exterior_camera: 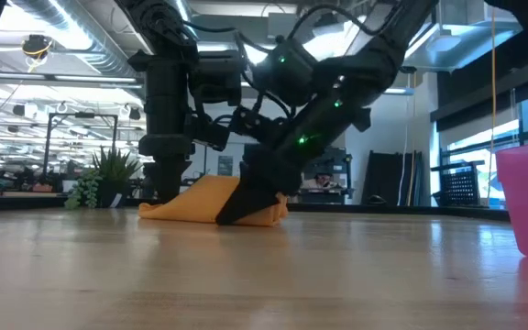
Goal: Roll microfiber towels into tight, uniform cylinder then place into a basket
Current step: Put the orange microfiber cloth into the red bin
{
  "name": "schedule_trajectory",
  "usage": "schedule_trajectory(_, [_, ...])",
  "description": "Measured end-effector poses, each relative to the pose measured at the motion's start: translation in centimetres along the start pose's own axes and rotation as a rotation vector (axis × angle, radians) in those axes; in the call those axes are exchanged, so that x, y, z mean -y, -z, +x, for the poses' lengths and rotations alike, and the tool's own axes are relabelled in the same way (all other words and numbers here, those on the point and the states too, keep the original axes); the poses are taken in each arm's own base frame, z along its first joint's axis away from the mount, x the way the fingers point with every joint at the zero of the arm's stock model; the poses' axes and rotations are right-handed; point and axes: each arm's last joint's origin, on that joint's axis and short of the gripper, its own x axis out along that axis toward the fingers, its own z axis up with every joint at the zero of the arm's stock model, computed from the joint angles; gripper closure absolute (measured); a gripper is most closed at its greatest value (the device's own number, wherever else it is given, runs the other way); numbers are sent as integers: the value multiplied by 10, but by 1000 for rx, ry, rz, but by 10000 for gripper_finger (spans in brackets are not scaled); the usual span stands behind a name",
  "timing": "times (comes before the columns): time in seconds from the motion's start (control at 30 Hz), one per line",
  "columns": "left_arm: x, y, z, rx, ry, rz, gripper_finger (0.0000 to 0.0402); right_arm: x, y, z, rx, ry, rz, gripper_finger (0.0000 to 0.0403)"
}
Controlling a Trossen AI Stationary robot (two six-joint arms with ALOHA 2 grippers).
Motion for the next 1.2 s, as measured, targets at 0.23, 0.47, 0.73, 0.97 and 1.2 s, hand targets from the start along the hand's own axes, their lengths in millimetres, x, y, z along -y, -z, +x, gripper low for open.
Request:
schedule_trajectory(0.23, [0,0,0,0,0,0,315,8,4,10,31,-70,16,3])
schedule_trajectory(0.47, [0,0,0,0,0,0,315,18,3,9,37,-45,117,3])
schedule_trajectory(0.73, [0,0,0,0,0,0,315,18,5,9,25,-41,108,8])
schedule_trajectory(0.97, [0,0,0,0,1,0,315,17,5,9,9,-43,108,63])
schedule_trajectory(1.2, [0,0,0,0,0,0,315,15,6,8,-4,-28,106,152])
